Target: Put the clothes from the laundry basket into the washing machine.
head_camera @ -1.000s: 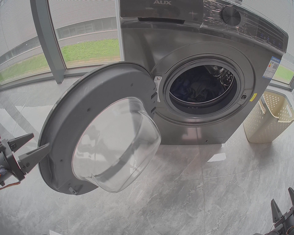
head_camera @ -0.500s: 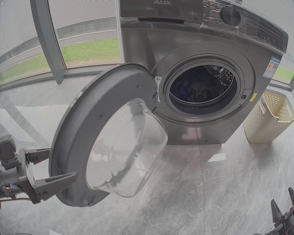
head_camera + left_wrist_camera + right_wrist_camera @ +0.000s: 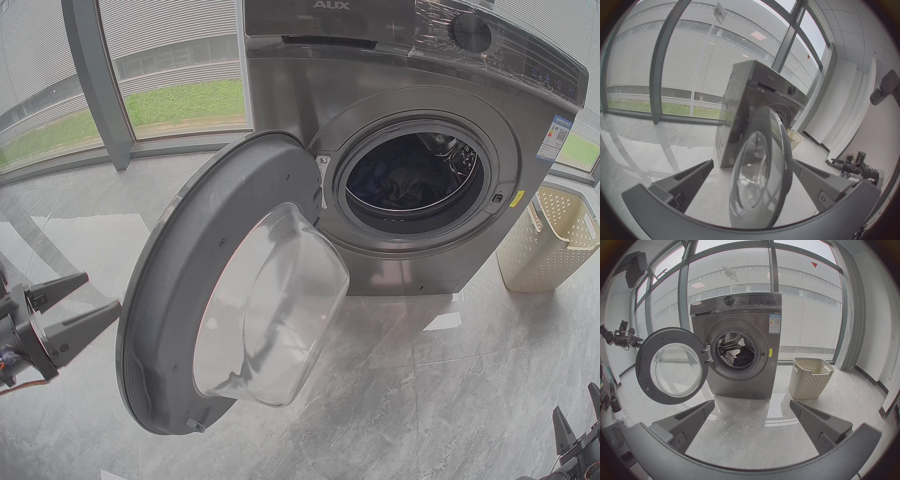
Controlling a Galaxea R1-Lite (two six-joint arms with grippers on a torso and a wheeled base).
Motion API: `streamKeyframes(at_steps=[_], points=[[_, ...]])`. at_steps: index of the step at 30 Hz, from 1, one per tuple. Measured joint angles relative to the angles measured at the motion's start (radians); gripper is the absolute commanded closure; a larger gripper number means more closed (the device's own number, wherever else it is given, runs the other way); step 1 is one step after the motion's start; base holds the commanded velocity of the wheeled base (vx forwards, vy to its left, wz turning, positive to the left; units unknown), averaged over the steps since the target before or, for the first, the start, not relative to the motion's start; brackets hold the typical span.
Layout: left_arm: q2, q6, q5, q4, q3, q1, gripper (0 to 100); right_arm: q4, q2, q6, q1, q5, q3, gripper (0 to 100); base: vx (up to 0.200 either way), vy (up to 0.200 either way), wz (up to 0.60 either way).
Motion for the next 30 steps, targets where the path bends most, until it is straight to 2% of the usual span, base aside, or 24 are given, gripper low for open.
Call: streamKeyframes(at_steps=[3, 7, 17, 23, 30], points=[[-0.006, -0.012, -0.008, -0.013, -0.011, 0.049, 0, 0.0, 0.0, 0.0, 0.0, 0.0, 0.0, 0, 0.0, 0.0, 0.0], [-0.001, -0.013, -0.003, -0.014, -0.012, 0.072, 0, 0.0, 0.0, 0.0, 0.0, 0.0, 0.0, 0, 0.0, 0.0, 0.0], [0.098, 0.02, 0.0, -0.052, -0.006, 0.091, 0, 0.0, 0.0, 0.0, 0.0, 0.0, 0.0, 0, 0.0, 0.0, 0.0], [0.16, 0.044, 0.013, -0.085, -0.002, 0.012, 0, 0.0, 0.0, -0.001, 0.0, 0.0, 0.0, 0, 0.0, 0.0, 0.0], [0.234, 0.051, 0.127, -0.131, -0.012, -0.163, 0, 0.0, 0.0, -0.001, 0.0, 0.0, 0.0, 0, 0.0, 0.0, 0.0]])
